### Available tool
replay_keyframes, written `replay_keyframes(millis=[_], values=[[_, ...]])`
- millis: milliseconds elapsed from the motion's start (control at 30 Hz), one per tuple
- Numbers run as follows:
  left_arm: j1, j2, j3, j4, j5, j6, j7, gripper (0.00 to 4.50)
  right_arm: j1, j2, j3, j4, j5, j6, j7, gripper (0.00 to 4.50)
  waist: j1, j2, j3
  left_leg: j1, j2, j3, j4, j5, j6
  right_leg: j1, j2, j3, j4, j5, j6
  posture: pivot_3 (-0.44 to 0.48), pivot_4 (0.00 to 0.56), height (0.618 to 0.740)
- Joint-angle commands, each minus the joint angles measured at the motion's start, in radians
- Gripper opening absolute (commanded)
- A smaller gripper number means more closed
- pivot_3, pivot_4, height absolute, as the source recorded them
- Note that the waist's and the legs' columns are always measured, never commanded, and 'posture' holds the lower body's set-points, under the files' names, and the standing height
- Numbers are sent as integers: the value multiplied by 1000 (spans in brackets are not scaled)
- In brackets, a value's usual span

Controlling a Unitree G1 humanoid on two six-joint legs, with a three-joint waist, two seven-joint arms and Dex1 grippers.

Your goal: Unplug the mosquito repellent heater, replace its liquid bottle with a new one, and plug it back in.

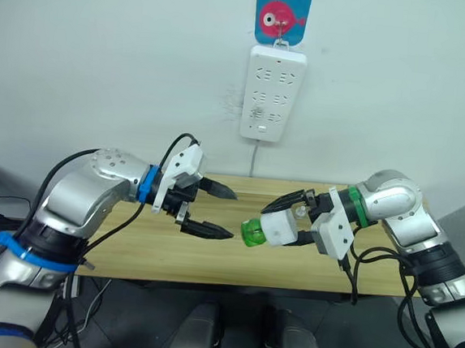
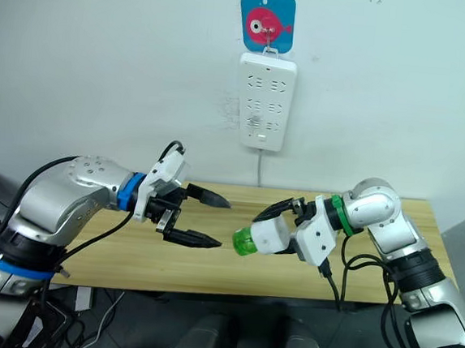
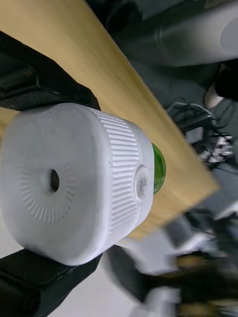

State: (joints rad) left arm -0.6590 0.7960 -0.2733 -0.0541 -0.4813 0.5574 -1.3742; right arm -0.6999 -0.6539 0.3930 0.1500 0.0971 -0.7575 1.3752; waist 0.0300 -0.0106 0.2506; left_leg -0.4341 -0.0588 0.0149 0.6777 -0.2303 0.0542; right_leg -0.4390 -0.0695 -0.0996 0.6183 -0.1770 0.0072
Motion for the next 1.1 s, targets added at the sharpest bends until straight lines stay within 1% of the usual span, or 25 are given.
replay_keyframes(millis=[33, 167, 267, 400, 467, 567, 700, 733, 767, 867, 933, 1000, 1033, 1100], values=[[-83, -37, -87, 75, 67, -9, -87, 4500, -43, 28, 17, 12, -22, -114, -16, 3011, 1, 0, 0, 0, 0, 0, 0, 0, 0, 0, 0, 0, 0, 0, 0, 28, 176, 740], [-127, -64, -135, 109, 98, 6, -150, 4500, -80, 57, 30, 41, -38, -154, -38, 3011, -4, 0, 0, 0, 0, 1, 2, 0, 0, -1, 0, 2, 4, 0, 0, 17, 178, 740], [-164, -97, -153, 122, 81, 105, -165, 4500, -102, 77, 37, 66, -57, -180, -58, 3011, -4, 0, 0, 1, 0, 2, 2, 0, 0, -2, -1, 3, 8, -1, -2, 14, 180, 740], [-187, -90, -203, 123, 92, 172, -226, 4500, -119, 90, 48, 95, -79, -208, -79, 3011, -5, 0, 0, 1, 0, 2, 2, 1, -1, -3, 0, 2, 10, -2, -3, 10, 181, 740], [-190, -91, -225, 131, 120, 160, -229, 4500, -128, 92, 53, 104, -86, -217, -91, 3011, -5, 0, 0, 1, 0, 2, 2, 1, -1, -3, 0, 3, 10, -2, -4, 9, 183, 740], [-189, -107, -231, 150, 137, 140, -230, 3922, -137, 99, 60, 108, -90, -219, -109, 3011, -5, 0, 0, 1, 0, 2, 2, 1, -1, -3, 0, 3, 10, -2, -4, 6, 185, 740], [-194, -120, -226, 156, 146, 152, -230, 2629, -135, 94, 68, 107, -95, -226, -122, 3011, -5, 0, 0, 1, 0, 2, 2, 1, 0, -3, -1, 3, 10, -2, -4, 6, 185, 740], [-195, -123, -223, 157, 146, 155, -229, 2378, -134, 93, 69, 109, -101, -232, -126, 3011, -5, 0, 0, 1, 0, 2, 2, 1, 0, -3, -1, 3, 10, -2, -4, 0, 187, 740], [-195, -125, -221, 157, 147, 158, -229, 2216, -134, 92, 69, 111, -105, -236, -130, 3011, -5, 0, 0, 1, 0, 2, 2, 1, 0, -3, -1, 3, 10, -2, -4, 0, 187, 740], [-184, -123, -219, 147, 147, 152, -234, 2217, -127, 91, 71, 108, -103, -236, -140, 3011, -6, 0, 0, 1, 0, 2, 2, 1, 0, -3, -1, 3, 10, -2, -4, -7, 188, 740], [-172, -126, -215, 141, 152, 142, -223, 2217, -120, 87, 74, 96, -86, -210, -135, 3735, -6, 0, 0, 1, 0, 2, 2, 1, 0, -3, -1, 3, 10, -2, -4, -11, 187, 740], [-158, -131, -206, 135, 149, 138, -208, 2217, -116, 78, 73, 91, -80, -200, -135, 4346, -6, 0, 0, 1, 0, 2, 2, 1, 0, -3, -1, 3, 10, -2, -4, -11, 187, 740], [-148, -135, -196, 134, 149, 131, -192, 2217, -111, 68, 68, 88, -78, -198, -136, 4500, -6, 0, 0, 1, 0, 2, 2, 1, 0, -3, -1, 3, 10, -1, -6, -17, 189, 740], [-118, -140, -177, 145, 168, 80, -149, 2217, -89, 27, 49, 69, -48, -174, -126, 4500, -5, 0, 0, 1, 0, 2, 3, 1, 0, -3, -1, 3, 10, 0, -8, -18, 192, 740]])
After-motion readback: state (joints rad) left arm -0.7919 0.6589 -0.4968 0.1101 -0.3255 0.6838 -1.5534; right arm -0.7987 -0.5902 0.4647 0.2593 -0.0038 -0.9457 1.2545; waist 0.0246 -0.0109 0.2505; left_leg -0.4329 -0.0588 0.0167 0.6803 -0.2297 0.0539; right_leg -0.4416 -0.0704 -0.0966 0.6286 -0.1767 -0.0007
